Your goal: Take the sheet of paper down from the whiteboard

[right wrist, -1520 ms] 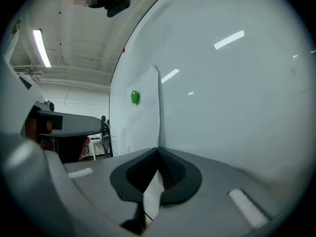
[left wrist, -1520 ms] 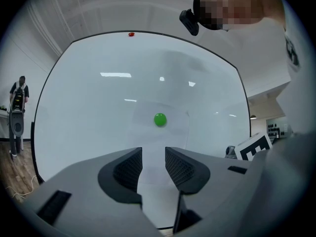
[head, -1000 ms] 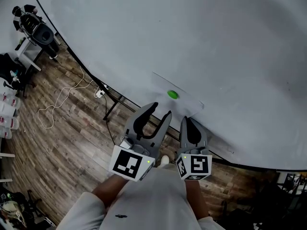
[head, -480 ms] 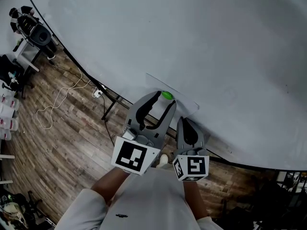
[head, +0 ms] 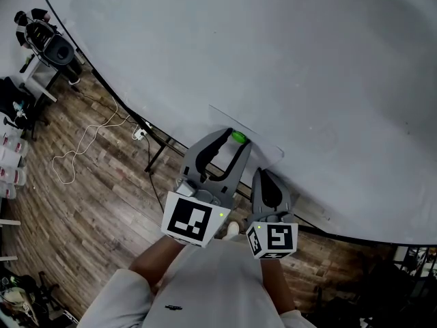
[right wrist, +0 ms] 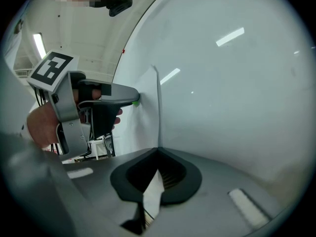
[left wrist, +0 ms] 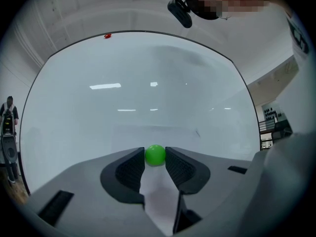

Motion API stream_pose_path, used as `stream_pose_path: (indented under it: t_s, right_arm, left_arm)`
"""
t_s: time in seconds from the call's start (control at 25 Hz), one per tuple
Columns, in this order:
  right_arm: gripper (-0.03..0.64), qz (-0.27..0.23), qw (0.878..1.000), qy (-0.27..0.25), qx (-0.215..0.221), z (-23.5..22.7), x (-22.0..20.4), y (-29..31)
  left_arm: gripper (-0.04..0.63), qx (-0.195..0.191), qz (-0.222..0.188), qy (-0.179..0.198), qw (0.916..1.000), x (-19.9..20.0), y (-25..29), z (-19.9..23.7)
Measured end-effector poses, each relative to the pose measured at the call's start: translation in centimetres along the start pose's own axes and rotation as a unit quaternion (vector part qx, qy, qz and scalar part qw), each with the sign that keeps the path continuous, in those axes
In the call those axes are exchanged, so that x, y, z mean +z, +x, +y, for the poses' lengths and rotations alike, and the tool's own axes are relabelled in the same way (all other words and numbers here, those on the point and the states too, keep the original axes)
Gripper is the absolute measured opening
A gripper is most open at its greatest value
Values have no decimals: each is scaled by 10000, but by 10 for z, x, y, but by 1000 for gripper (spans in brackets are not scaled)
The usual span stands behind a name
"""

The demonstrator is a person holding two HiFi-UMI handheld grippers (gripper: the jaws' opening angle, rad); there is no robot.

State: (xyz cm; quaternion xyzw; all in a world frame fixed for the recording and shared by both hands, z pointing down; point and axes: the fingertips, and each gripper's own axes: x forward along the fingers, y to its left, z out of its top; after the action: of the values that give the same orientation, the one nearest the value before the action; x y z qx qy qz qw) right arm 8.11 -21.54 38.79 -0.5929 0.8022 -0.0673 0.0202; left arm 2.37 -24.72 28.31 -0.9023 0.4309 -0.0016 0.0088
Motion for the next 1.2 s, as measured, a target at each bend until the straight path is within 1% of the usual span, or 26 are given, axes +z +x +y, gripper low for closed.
stream_pose_path:
  t_s: [0.08,0.4,0.6,0.88,1.2]
  right_arm:
    - [11,-4,10000,-6,-8,0,1,-2]
    - [11,8,10000,2,-18,2,1,2]
    - [11,-58,10000,-17,-51,-1,8,-4]
    - [11,-99,9999,-16,-78,-1,14,-15]
    - [11,-83,9999,-92,-50,12,21,-32]
  left_arm:
    - [124,4,-14,-11,10000,1,-1,-2]
    - [123,-49,-12,-171,9998,-1,-1,4]
    - [123,1,-18,-258,9997,-4,-8,4]
    - [123,161,-66,-321,9993,-14,-33,16]
    - [123,336,140,-536,9979,-43,-74,31]
